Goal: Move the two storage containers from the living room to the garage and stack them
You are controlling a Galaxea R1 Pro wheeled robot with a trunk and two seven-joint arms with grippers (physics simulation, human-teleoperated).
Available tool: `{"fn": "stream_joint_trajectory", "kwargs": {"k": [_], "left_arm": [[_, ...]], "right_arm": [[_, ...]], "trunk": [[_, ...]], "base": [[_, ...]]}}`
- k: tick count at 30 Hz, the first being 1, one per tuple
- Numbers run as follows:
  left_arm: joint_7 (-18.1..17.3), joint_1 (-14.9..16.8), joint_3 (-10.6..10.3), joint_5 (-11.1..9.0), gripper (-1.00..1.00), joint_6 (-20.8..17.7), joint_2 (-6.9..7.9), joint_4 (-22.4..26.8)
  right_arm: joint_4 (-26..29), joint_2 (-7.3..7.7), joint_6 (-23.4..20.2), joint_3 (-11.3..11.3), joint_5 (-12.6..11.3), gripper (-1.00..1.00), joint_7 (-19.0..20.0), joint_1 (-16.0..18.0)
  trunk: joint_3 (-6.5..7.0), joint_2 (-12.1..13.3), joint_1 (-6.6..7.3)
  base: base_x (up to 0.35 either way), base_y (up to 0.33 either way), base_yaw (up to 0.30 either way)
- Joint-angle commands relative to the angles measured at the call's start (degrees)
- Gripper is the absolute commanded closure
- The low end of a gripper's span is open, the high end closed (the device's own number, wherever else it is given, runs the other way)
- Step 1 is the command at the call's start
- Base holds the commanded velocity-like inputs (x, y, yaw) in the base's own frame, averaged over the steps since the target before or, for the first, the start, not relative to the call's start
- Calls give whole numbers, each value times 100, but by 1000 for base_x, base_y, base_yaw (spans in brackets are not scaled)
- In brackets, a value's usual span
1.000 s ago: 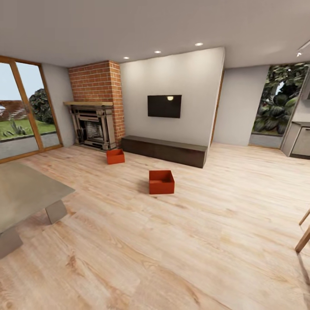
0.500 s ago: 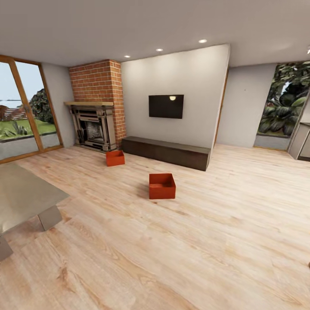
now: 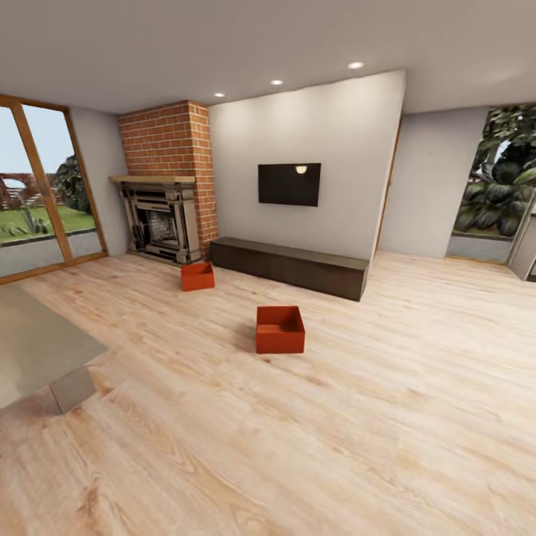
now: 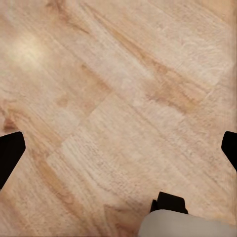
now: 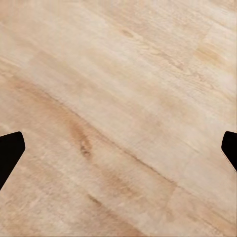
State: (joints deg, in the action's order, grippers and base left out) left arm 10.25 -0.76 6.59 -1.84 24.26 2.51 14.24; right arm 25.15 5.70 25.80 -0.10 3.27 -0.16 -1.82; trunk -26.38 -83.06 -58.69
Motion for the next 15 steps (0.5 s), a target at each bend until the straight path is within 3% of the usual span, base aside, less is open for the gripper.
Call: {"fn": "stream_joint_trajectory", "kwargs": {"k": [1,15], "left_arm": [[2,-3,0,-19,-100,8,-1,9],[-2,-3,0,-19,-100,8,4,9]], "right_arm": [[7,1,4,-3,33,-100,-2,-2],[7,1,4,0,33,-100,-2,-2]], "trunk": [[-4,-2,-4],[-4,-2,-4]], "base": [[316,-90,0],[320,-39,-39]]}}
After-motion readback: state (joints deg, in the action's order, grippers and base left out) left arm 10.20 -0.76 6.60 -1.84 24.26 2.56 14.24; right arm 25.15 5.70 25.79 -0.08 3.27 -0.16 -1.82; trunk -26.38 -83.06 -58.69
